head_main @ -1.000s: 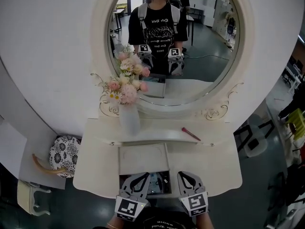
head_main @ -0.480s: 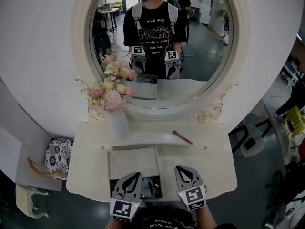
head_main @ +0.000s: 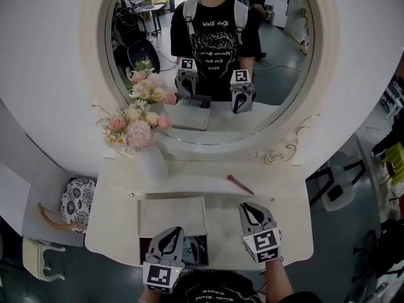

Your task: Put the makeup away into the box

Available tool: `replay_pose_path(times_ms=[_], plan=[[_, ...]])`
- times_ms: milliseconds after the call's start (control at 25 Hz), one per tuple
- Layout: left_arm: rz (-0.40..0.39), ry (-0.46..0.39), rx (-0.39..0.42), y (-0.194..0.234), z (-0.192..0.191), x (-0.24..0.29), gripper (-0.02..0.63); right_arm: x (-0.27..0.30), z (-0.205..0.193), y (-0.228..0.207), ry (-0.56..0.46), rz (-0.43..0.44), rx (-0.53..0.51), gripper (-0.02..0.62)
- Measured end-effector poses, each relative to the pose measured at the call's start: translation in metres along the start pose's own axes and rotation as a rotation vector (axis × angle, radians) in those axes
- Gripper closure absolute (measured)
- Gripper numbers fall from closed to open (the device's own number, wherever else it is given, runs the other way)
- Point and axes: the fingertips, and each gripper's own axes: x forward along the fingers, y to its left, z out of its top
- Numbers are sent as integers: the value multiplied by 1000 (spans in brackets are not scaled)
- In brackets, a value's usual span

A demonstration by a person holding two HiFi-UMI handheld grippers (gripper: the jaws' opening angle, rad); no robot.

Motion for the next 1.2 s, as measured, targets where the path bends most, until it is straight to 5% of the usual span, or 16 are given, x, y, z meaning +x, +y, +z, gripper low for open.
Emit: replay_pose_path(times_ms=[280,400,1200], plan=[[64,23,-3,10,0,5,589,19,2,-21,11,30,-4,577],[87,30,-5,12,0,5,589,28,0,-23,36,77,-31,448],[193,75,-12,25,-7,-5,589,59,6,-49,74,133,-83,448]])
